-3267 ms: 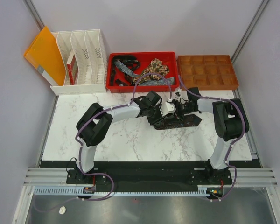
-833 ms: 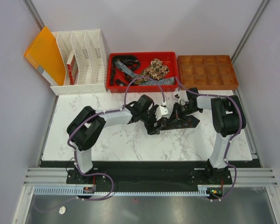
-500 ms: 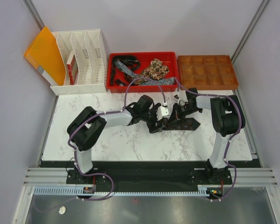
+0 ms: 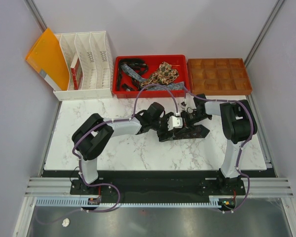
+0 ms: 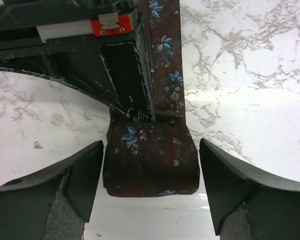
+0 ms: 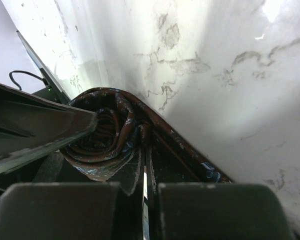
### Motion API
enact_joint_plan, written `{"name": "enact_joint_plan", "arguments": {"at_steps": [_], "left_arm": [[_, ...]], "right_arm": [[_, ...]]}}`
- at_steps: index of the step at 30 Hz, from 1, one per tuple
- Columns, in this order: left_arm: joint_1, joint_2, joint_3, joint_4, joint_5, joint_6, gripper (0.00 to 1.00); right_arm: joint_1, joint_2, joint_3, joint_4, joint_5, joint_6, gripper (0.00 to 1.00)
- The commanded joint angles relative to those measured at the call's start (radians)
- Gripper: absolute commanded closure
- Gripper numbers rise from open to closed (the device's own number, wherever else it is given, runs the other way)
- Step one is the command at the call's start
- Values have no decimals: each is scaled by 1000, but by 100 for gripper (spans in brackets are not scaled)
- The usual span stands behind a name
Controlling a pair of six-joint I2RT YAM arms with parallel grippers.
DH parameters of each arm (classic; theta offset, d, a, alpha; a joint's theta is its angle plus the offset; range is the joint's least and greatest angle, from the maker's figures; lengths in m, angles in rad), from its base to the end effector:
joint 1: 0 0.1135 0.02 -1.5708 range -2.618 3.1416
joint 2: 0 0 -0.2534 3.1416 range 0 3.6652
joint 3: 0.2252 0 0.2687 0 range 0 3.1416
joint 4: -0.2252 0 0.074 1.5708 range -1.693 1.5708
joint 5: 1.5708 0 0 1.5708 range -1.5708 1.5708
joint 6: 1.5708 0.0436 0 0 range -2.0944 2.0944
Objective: Roll the ties
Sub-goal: Roll the tie at the center of the board.
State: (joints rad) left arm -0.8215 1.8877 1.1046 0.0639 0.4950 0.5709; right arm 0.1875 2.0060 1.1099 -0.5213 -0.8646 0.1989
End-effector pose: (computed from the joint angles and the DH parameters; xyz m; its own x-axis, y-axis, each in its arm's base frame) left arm 0.2651 -0.3154 0.1380 0.1022 0.5883 -0.8021 0.9894 0.0235 0.1432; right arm 0.3406 0.0984 0.0751 -0.9983 -0.0589 -0.0012 -0.0387 0.6402 0.7673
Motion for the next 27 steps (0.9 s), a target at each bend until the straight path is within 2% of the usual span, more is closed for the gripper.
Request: {"name": "enact_joint_plan", "arguments": {"at_steps": [1, 4, 11, 13, 16, 17, 20, 27], "left_arm": [[-2, -1, 9, -58, 56, 12, 18], [-5, 10, 12, -85, 36, -14, 19], [-8, 42, 76, -151, -19, -42, 40], [-14, 66, 122, -219, -35, -39, 45], [-24, 108, 184, -324, -99, -36, 55], [-24, 114, 192, -340, -111, -37, 60], [-25, 131, 205, -400, -142, -32, 66], [-25, 159, 207, -446, -182, -39, 66]], "right_arm": [[17, 48, -12, -13, 122, -58, 100], [20, 45, -22, 6, 110, -38, 100], [44, 24, -51, 87, 85, 54, 100], [44, 22, -48, 93, 82, 76, 99], [43, 8, -32, 95, 76, 91, 92], [30, -12, -30, 95, 70, 100, 87], [-8, -53, -18, 95, 43, 123, 77], [-83, -144, -28, 64, -40, 139, 53]]}}
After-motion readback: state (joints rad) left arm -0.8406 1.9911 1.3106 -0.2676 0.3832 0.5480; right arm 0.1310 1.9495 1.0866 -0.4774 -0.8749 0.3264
